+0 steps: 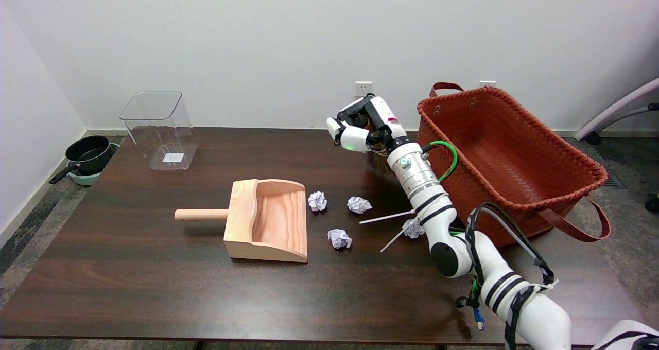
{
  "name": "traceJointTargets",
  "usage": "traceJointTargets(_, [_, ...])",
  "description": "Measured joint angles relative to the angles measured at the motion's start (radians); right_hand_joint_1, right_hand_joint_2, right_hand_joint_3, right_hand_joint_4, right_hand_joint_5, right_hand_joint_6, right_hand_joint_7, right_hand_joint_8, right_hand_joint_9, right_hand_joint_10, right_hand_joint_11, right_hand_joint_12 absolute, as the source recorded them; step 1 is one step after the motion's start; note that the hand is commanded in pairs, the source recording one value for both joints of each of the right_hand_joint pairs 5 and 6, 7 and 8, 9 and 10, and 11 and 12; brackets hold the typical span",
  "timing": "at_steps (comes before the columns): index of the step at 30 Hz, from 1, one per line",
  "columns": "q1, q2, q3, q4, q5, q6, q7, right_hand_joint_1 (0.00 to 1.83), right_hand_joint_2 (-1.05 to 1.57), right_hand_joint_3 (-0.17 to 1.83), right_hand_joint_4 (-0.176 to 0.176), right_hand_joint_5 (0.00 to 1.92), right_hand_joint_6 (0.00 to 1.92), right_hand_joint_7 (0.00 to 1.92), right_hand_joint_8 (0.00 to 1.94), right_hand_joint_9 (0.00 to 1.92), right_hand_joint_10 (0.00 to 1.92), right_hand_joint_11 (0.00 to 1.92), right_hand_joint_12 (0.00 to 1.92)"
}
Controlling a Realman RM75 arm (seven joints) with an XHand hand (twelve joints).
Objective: Sweep the paper ball into the dustpan.
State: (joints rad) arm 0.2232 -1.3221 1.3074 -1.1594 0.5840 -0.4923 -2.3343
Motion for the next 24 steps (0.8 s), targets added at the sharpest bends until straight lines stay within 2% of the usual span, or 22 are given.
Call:
traceJointTargets(14, [-0.096, -0.113, 0.129, -0.178, -0.158, 0.109, -0.001, 1.05, 1.57, 1.31, 0.0, 1.92, 1.92, 1.92, 1.92, 1.92, 1.92, 1.92, 1.92])
traceJointTargets(24, [-0.116, -0.193, 0.206, -0.23, -0.245, 0.223, 0.0, 1.05, 1.57, 1.39, 0.0, 1.92, 1.92, 1.92, 1.92, 1.92, 1.92, 1.92, 1.92])
